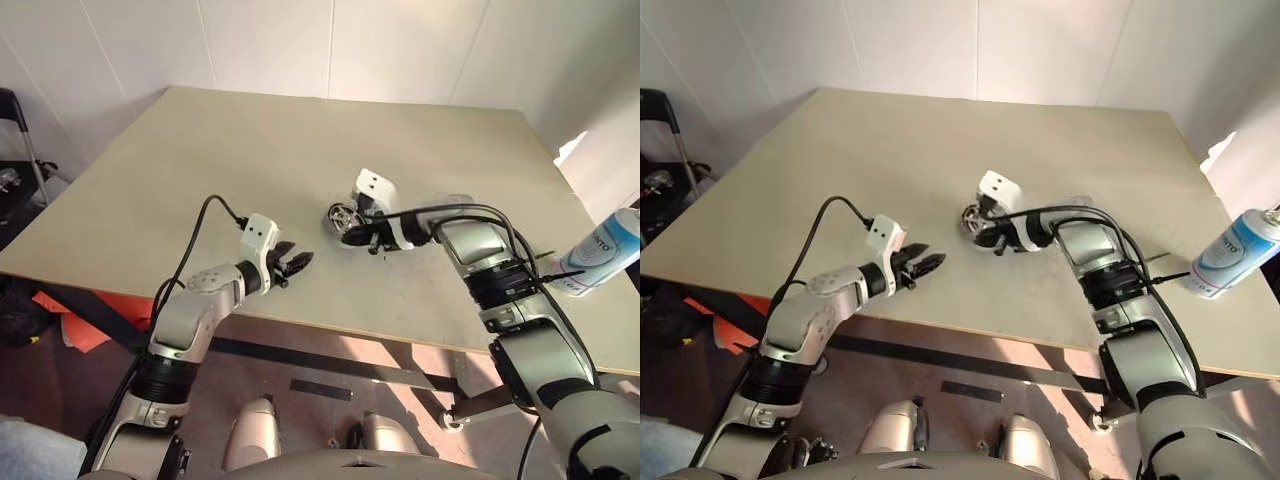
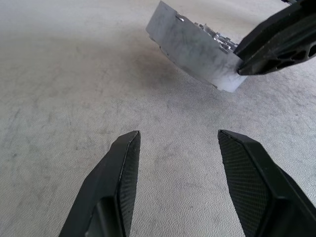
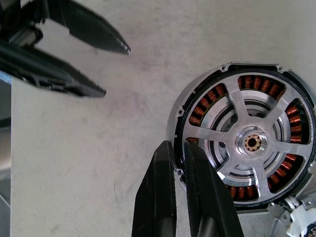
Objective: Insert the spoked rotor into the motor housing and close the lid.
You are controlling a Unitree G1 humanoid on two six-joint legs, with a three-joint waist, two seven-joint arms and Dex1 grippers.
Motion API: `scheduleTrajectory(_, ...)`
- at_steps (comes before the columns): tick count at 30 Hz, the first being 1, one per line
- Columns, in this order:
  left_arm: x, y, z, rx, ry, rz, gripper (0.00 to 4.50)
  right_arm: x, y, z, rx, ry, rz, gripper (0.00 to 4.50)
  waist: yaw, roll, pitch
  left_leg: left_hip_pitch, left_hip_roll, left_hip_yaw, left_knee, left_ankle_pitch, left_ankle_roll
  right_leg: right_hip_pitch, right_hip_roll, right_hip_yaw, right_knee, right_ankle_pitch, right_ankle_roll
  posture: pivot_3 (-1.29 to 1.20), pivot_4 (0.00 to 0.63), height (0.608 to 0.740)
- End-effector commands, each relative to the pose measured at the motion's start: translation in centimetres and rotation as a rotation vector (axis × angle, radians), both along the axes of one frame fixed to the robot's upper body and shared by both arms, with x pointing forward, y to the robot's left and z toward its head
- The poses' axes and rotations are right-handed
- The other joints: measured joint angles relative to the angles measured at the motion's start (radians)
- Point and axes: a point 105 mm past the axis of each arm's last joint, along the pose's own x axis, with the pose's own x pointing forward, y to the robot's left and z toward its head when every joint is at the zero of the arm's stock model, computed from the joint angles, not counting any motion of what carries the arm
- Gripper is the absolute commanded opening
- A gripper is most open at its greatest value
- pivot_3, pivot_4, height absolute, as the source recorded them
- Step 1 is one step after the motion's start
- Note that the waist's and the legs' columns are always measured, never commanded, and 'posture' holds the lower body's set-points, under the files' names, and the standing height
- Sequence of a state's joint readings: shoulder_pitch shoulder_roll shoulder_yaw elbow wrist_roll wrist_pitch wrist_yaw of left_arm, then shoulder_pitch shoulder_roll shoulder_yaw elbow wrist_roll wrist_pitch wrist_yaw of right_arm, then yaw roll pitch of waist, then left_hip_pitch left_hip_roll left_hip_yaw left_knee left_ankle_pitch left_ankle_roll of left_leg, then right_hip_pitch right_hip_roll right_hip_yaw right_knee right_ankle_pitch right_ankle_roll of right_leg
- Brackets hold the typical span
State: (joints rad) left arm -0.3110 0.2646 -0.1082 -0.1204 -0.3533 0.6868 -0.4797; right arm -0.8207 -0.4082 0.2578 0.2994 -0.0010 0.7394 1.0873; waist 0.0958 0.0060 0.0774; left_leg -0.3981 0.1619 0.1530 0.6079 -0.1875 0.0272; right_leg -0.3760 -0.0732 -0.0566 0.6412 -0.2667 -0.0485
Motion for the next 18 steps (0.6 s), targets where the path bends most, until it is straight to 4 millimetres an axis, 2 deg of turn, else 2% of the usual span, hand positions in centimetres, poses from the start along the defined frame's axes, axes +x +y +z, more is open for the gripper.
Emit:
scheduleTrajectory(1,0.1,0.3,1.5,-0.006,-0.059,0.009,2.65,0.9,0.9,2.8,0.057,-0.044,-0.09,0.01,0.0,0.0,0.0,0.0,0.0,0.0,0.0,0.0,-0.002,0.0,0.0,0.0,0.0,0.0,0.0,0.0,0.0,0.74)
scheduleTrajectory(9,-0.1,0.9,1.5,0.007,-0.061,0.022,2.65,0.8,2.0,0.8,0.091,0.16,-0.262,0.01,0.003,0.001,0.001,0.002,0.0,0.0,-0.001,0.002,-0.011,0.002,0.0,0.0,0.0,0.0,0.0,0.0,0.0,0.74)
scheduleTrajectory(18,-0.3,1.0,1.2,0.013,-0.056,0.027,2.65,-0.2,3.7,0.8,0.154,0.322,-0.341,0.01,0.002,0.001,0.001,0.008,0.0,0.0,-0.005,0.004,-0.014,0.006,0.0,0.0,-0.001,0.0,0.0,0.0,0.0,0.74)
